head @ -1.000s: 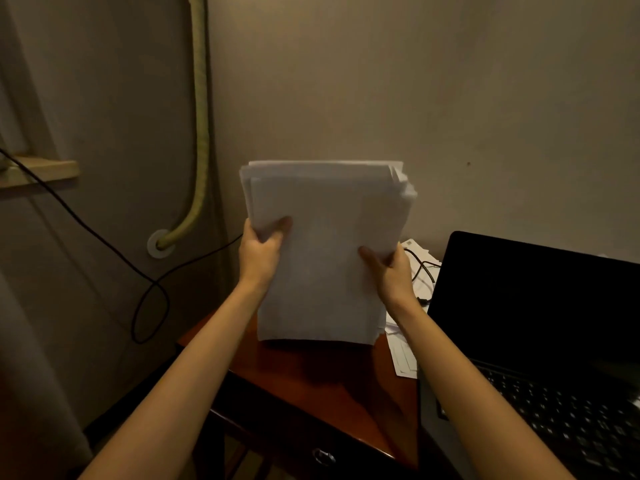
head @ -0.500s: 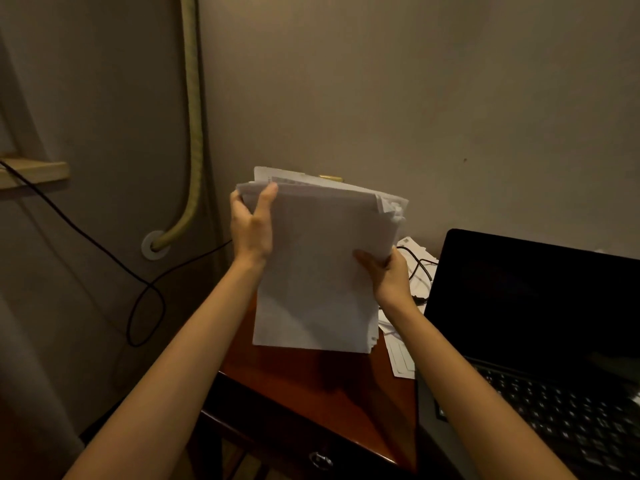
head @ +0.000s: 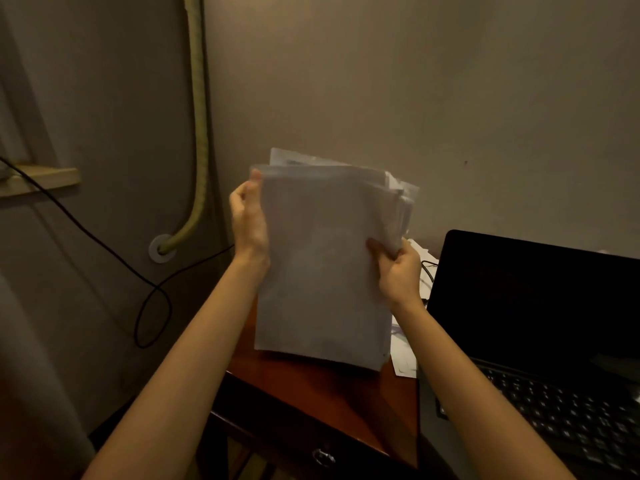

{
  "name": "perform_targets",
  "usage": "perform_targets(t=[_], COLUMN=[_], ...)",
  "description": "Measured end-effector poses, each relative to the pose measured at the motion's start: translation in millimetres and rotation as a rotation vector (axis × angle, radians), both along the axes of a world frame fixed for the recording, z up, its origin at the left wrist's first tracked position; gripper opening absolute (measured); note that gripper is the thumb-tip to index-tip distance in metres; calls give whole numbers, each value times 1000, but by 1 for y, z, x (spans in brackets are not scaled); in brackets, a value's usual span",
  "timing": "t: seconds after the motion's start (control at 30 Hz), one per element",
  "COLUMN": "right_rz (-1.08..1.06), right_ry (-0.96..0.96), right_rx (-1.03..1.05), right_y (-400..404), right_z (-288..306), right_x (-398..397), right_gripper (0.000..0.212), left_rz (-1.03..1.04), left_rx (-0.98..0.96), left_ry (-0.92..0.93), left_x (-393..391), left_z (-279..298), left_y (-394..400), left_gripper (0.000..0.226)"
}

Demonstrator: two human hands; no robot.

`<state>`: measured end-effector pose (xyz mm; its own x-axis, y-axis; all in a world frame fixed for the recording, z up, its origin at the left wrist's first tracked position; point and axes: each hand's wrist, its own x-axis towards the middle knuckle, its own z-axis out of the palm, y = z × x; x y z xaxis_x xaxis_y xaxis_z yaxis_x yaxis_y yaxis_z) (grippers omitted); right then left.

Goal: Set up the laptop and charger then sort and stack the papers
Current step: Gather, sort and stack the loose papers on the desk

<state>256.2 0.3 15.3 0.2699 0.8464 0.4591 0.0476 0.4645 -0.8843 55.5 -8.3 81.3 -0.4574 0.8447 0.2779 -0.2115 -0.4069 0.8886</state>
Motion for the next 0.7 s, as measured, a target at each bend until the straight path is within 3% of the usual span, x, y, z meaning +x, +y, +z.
perform_targets(t=[0.13, 0.23, 0.37, 0.47, 0.6, 0.7], right_rz=[-103, -118, -16, 67, 125, 248], right_ry=[175, 325, 559, 712, 835, 902], right_rx=[-28, -54, -102, -154, -198, -230], right_y=[-1, -4, -17, -30, -41, -42], right_z=[2, 0, -9, -27, -50, -63], right_x=[-3, -11, -31, -43, -42, -38], right_gripper=[11, 11, 8, 10, 11, 15], left_rz=[263, 373, -68, -98, -176, -272], left_rx=[-164, -226, -179, -154, -190, -217], left_ry=[186, 32, -380, -475, -496, -451], left_x=[-10, -15, -3, -7, -23, -20], left_z=[-71, -120, -150, -153, -161, -167], left_y=[-20, -41, -57, -53, -52, -58], left_gripper=[70, 76, 85, 51, 72, 62])
